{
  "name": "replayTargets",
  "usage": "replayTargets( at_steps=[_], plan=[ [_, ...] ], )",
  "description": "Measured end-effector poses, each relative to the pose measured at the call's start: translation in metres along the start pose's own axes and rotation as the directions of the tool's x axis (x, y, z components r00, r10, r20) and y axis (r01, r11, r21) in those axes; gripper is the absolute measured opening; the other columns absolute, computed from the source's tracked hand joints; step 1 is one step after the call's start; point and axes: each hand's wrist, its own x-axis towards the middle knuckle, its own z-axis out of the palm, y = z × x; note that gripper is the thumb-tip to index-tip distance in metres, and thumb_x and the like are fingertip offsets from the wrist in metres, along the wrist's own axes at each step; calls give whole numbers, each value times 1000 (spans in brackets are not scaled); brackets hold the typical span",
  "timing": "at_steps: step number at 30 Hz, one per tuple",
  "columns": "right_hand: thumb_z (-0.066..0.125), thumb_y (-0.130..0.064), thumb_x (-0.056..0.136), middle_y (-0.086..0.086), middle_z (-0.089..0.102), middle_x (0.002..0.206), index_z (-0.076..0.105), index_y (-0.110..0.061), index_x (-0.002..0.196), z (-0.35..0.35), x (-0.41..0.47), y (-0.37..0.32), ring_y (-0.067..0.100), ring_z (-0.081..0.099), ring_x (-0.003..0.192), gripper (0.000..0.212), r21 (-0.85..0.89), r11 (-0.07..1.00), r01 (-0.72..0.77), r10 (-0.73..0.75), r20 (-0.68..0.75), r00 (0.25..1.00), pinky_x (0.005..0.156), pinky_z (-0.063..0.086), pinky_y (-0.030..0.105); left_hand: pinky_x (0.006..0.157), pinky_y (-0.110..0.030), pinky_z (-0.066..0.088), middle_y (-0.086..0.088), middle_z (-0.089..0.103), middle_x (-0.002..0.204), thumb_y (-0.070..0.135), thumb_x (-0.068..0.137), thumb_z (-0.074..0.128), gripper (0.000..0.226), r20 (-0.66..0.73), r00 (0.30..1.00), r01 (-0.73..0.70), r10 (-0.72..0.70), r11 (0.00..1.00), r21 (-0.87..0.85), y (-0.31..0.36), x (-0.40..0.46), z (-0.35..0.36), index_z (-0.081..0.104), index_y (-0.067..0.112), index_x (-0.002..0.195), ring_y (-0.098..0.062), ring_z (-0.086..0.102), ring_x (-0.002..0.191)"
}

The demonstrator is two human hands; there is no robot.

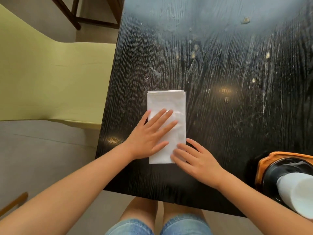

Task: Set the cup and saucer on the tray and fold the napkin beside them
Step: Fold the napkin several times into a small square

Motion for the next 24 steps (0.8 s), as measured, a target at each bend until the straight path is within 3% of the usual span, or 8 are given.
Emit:
replayTargets(
  at_steps=[4, 7, 9, 14, 16, 18, 21, 24],
  plan=[
    [57, -4, 89, 10, 69, 93, 67, -4, 95, -6, 12, 4, 26, 64, 94, 12, 131, 990, 47, -40, -56, 998, 88, 52, 35, 115, -46, 9, -6, 19, 154, 30, 91, 31, 58, 36, 997, 71, -65, 982, -178, 1, -41, 4, 23, 11, 146, -18, 9, 144],
    [56, -5, 85, 9, 67, 89, 65, -5, 93, -12, 18, 3, 23, 62, 81, 12, 245, 965, -91, 77, 65, 995, 60, 55, 32, 117, -46, 9, -5, 22, 154, 19, 77, 38, 70, 31, 998, 63, -58, 974, -217, 1, -51, 2, 26, 10, 145, -17, 10, 144],
    [52, -9, 85, 9, 67, 89, 65, -5, 93, -20, 24, 2, 22, 62, 77, 16, 291, 934, -204, 191, 74, 979, 55, 55, 33, 116, -45, 13, -5, 28, 152, 21, 77, 41, 68, 9, 998, 59, -58, 980, -191, -1, -50, 2, 30, 11, 144, -17, 16, 143],
    [52, -23, 92, 8, 70, 92, 67, -5, 96, -32, 25, 2, 18, 63, 89, 24, 386, 872, -302, 369, -112, 923, 77, 54, 27, 109, -42, 27, -4, 56, 133, 26, 92, 41, 43, -140, 987, 54, -81, 980, -190, -6, -38, 0, 51, 9, 130, -18, 45, 129],
    [58, -38, 88, 9, 70, 101, 61, -7, 109, -30, 21, 4, 18, 60, 99, 38, 311, 909, -277, 316, -83, 945, 90, 49, 28, 108, -41, 27, -3, 62, 126, 23, 93, 40, 38, -195, 976, 51, -99, 970, -236, -8, -36, -2, 57, 9, 124, -18, 51, 124],
    [66, -43, 79, 10, 66, 116, 48, -9, 124, -24, 16, 8, 20, 53, 113, 59, 255, 934, -252, 262, -6, 965, 106, 34, 32, 108, -40, 27, -3, 62, 125, 22, 93, 40, 36, -207, 973, 42, -97, 966, -256, -9, -35, -2, 59, 10, 121, -18, 52, 123],
    [82, -25, 64, 10, 62, 124, 45, -10, 129, -12, 16, 16, 23, 50, 121, 76, 220, 927, -305, 300, 60, 952, 109, 30, 36, 108, -39, 28, -2, 62, 126, 21, 92, 41, 35, -201, 974, 43, -101, 961, -274, -11, -35, -2, 59, 11, 121, -17, 50, 124],
    [78, -10, 69, 10, 67, 113, 63, -5, 111, -2, 26, 26, 27, 58, 111, 44, 255, 899, -355, 378, -45, 925, 101, 37, 35, 107, -37, 29, -1, 63, 124, 21, 91, 41, 35, -204, 969, 65, -137, 944, -324, -11, -35, -2, 61, 12, 119, -14, 51, 123]
  ],
)
